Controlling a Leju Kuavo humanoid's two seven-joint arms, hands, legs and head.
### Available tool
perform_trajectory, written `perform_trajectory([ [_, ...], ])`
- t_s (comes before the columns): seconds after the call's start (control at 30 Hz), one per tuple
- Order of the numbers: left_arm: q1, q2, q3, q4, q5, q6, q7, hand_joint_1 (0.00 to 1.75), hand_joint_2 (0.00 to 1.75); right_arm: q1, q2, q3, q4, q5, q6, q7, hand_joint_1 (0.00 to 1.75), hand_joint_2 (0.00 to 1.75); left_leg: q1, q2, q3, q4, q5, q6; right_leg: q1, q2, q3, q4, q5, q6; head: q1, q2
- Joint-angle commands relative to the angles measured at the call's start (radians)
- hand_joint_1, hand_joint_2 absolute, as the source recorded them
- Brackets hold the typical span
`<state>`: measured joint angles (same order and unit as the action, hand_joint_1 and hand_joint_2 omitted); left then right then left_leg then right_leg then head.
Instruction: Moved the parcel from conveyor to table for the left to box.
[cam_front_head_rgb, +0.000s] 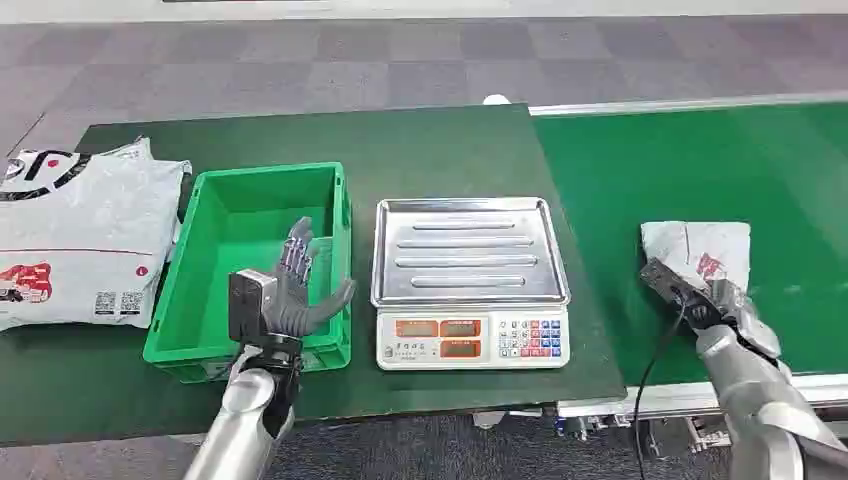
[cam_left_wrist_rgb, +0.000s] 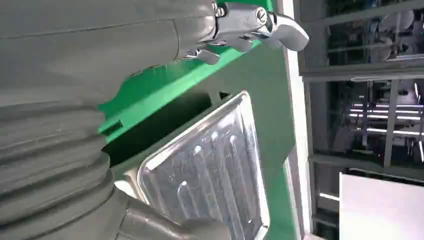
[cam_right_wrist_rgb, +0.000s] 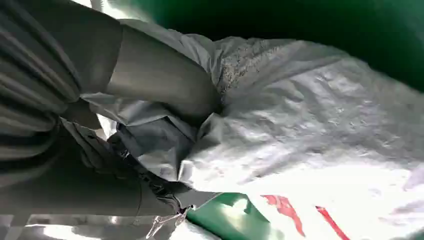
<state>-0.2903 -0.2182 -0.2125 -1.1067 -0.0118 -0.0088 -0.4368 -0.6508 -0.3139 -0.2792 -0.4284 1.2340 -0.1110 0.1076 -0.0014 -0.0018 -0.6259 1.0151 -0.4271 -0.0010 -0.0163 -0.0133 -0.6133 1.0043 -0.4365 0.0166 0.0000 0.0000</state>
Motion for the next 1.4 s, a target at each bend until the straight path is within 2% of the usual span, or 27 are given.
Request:
perform_trajectory([
  [0.03, -0.012, 0.013, 0.041, 0.031, -0.016, 0.001, 0.014, 0.00, 1.75, -0.029, 0.082, 0.039, -0.077, -0.052, -0.096, -0.038, 1.75, 1.75, 0.001, 0.006, 0.005, -0.002, -0.002, -0.001, 0.001, 0.006, 0.003, -0.002, 0.000, -0.001, 0.000, 0.000],
  [0.1, -0.032, 0.011, 0.029, 0.073, -0.028, 0.006, 0.003, 0.00, 1.75, 0.011, 0.104, 0.068, -0.216, -0.081, -0.172, -0.059, 1.75, 1.75, 0.001, 0.007, 0.007, -0.004, -0.002, -0.001, 0.001, 0.008, 0.005, -0.004, 0.000, -0.002, 0.000, 0.000],
  [0.17, -0.051, 0.007, 0.024, 0.099, -0.029, 0.008, -0.008, 0.00, 1.75, 0.057, 0.113, 0.086, -0.357, -0.115, -0.205, -0.065, 1.75, 1.75, 0.000, 0.004, 0.001, -0.001, -0.001, -0.001, 0.000, 0.005, 0.000, -0.001, 0.001, -0.001, 0.000, 0.000],
  [0.2, -0.066, 0.000, 0.023, 0.112, -0.028, 0.008, -0.010, 0.00, 1.75, 0.080, 0.115, 0.090, -0.431, -0.136, -0.235, -0.066, 1.75, 1.75, 0.000, 0.005, 0.003, -0.001, -0.001, -0.001, 0.000, 0.006, 0.002, -0.002, 0.000, -0.001, 0.000, 0.000],
  [0.4, -0.144, -0.028, -0.016, 0.229, -0.033, 0.009, -0.024, 0.00, 1.75, 0.200, 0.105, 0.068, -0.630, -0.233, -0.366, -0.133, 1.75, 1.75, 0.000, -0.002, 0.003, -0.002, -0.001, -0.001, 0.000, -0.001, 0.003, -0.002, -0.001, -0.001, 0.000, 0.000],
  [0.5, -0.150, -0.022, -0.024, 0.252, -0.016, 0.017, -0.049, 0.00, 1.75, 0.200, 0.095, 0.102, -0.653, -0.253, -0.396, -0.178, 1.75, 1.75, 0.000, -0.002, 0.003, -0.001, -0.001, -0.001, 0.000, 0.000, 0.002, -0.001, -0.001, -0.001, 0.000, 0.000],
  [0.63, -0.144, -0.023, -0.031, 0.244, -0.013, 0.018, -0.051, 0.00, 1.75, 0.151, 0.121, 0.175, -0.659, -0.159, -0.467, -0.132, 1.75, 1.75, -0.001, 0.005, 0.003, -0.001, -0.002, -0.001, -0.001, 0.006, 0.000, -0.001, 0.000, -0.001, 0.000, 0.000],
  [0.9, -0.142, -0.025, -0.034, 0.243, -0.013, 0.017, -0.051, 0.00, 1.75, 0.153, 0.128, 0.182, -0.674, -0.159, -0.467, -0.127, 1.75, 1.75, -0.001, 0.006, 0.003, -0.001, -0.002, -0.001, -0.001, 0.008, 0.000, -0.001, 0.000, -0.001, 0.000, 0.000],
  [0.97, -0.142, -0.025, -0.035, 0.242, -0.013, 0.017, -0.051, 0.00, 1.75, 0.161, 0.125, 0.181, -0.676, -0.158, -0.466, -0.125, 1.75, 1.75, 0.000, 0.002, 0.000, 0.000, -0.001, -0.001, 0.000, 0.003, -0.001, -0.001, 0.000, 0.000, 0.000, 0.000],
  [1.27, -0.139, -0.025, -0.041, 0.241, -0.012, 0.015, -0.052, 0.00, 1.75, 0.164, 0.119, 0.189, -0.692, -0.140, -0.491, -0.116, 1.75, 1.75, 0.000, 0.002, 0.001, 0.000, -0.001, -0.001, 0.000, 0.003, -0.001, -0.001, 0.000, -0.001, 0.000, 0.000],
  [1.4, -0.129, -0.023, -0.051, 0.235, -0.010, 0.015, -0.054, 0.00, 1.75, 0.110, 0.105, 0.238, -0.683, -0.093, -0.522, -0.107, 1.75, 1.75, -0.001, 0.004, 0.003, -0.001, -0.002, -0.001, -0.001, 0.005, 0.000, -0.001, -0.001, -0.001, 0.000, 0.000],
])
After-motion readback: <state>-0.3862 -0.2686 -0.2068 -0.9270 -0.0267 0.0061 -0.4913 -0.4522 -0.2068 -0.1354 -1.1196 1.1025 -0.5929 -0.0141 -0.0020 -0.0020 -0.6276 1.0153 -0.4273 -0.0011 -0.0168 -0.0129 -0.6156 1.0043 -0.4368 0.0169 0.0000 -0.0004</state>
